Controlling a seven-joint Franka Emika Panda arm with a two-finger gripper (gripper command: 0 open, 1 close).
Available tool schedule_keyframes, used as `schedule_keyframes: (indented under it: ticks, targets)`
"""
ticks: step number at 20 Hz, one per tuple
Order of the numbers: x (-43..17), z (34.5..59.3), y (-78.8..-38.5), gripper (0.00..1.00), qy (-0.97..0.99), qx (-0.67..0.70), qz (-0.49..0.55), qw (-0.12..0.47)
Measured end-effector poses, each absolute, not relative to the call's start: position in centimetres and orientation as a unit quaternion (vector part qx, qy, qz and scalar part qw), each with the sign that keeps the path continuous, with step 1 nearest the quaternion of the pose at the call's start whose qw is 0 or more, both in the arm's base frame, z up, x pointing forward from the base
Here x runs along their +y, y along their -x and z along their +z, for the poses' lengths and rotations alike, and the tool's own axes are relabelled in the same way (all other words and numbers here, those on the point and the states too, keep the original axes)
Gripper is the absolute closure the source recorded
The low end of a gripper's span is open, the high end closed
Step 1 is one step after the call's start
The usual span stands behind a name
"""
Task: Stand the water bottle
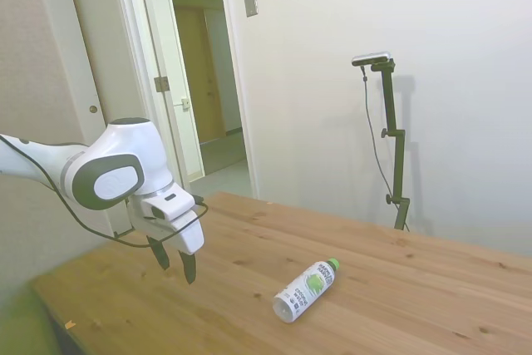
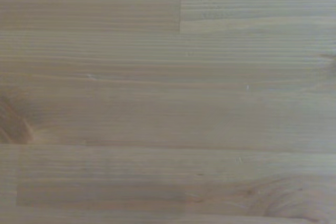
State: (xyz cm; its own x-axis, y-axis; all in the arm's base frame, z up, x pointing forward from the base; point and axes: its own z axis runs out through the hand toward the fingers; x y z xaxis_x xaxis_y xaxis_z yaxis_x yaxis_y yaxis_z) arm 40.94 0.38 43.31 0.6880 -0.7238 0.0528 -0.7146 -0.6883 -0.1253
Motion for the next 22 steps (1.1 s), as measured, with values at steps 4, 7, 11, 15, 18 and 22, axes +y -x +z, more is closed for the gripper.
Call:
schedule_keyframes:
  ticks: [4, 7, 11, 15, 18, 22]
  targets:
    - [0.0, 43.8, -42.1, 0.0, 0.911, 0.407, -0.062, 0.032]
    - [-2.0, 46.0, -45.5, 0.0, 0.901, 0.426, -0.084, 0.027]
    - [-7.3, 48.0, -49.9, 0.0, 0.883, 0.457, -0.106, 0.026]
    - [-10.6, 48.5, -53.0, 0.0, 0.871, 0.476, -0.116, 0.021]
    - [-11.4, 47.9, -53.8, 0.0, 0.866, 0.484, -0.121, 0.023]
    - [-14.3, 47.0, -56.2, 0.0, 0.854, 0.5, -0.142, 0.025]
